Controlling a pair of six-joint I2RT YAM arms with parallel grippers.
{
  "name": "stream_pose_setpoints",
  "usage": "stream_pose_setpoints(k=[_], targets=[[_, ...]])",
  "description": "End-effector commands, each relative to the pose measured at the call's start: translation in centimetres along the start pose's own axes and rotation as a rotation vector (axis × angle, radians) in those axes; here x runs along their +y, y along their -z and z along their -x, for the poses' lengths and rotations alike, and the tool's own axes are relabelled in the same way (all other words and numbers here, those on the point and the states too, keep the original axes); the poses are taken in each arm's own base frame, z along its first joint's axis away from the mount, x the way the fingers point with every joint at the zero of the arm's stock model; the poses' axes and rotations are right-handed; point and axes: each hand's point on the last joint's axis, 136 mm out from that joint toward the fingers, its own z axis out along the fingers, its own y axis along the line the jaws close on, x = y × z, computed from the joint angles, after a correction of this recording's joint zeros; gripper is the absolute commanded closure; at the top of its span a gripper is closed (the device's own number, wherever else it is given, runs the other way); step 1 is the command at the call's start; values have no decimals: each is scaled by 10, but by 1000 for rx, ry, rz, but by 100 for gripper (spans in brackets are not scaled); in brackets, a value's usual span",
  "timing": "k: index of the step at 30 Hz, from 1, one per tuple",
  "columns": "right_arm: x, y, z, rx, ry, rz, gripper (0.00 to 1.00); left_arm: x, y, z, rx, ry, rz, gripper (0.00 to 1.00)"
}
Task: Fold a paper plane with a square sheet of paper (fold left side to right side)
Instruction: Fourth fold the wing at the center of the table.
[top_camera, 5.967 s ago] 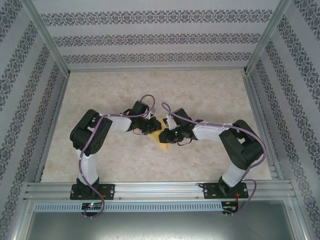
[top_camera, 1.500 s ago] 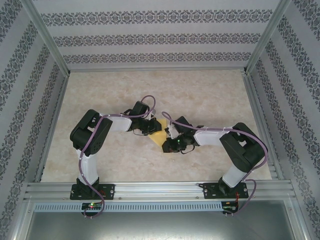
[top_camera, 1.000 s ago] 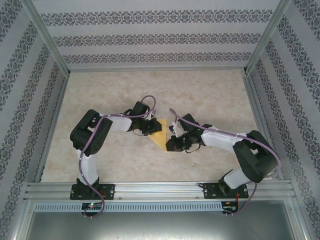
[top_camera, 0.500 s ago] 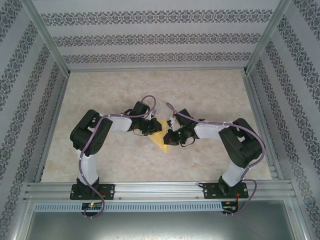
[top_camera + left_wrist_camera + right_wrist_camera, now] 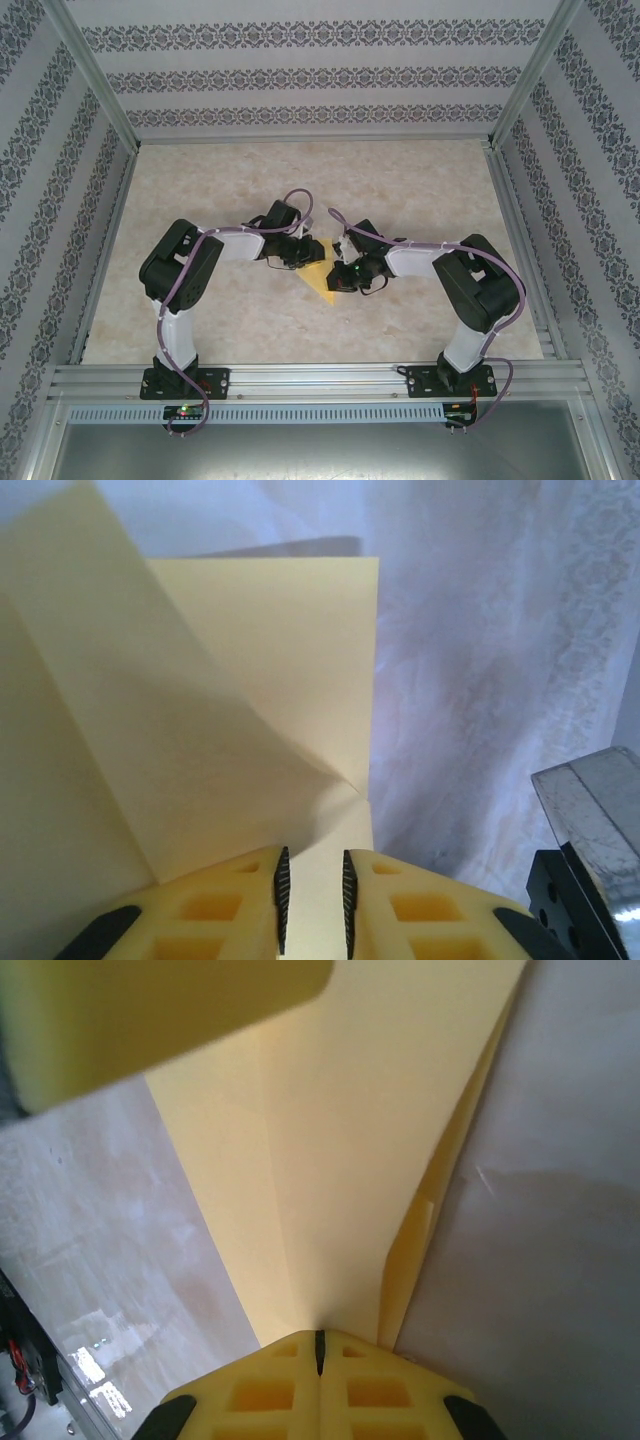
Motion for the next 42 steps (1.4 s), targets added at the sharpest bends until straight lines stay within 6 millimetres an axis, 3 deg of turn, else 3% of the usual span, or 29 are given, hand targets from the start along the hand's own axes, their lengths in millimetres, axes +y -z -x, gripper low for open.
stream_pose_setpoints(k=[1,6,11,22,27,35,42], targets=[[-47,-10,-36,113,-66,-188,100,-22,23,13,-76,-89,-11,76],[-52,-9,-37,123,-58,-228,100,-33,30,-1,-84,-130,-56,86],[-52,-10,-38,126,-54,-234,100,-30,21,-25,-39,-134,-77,90],[-49,-11,-38,130,-46,-235,100,-32,3,-42,-6,-128,-170,92],[-49,-11,-39,137,-46,-242,100,-21,-5,-46,9,-112,-144,92],[-54,-9,-43,158,-36,-281,100,12,-16,-47,18,-94,0,93],[-56,-8,-46,170,-30,-298,100,32,-17,-38,-4,-76,56,95]])
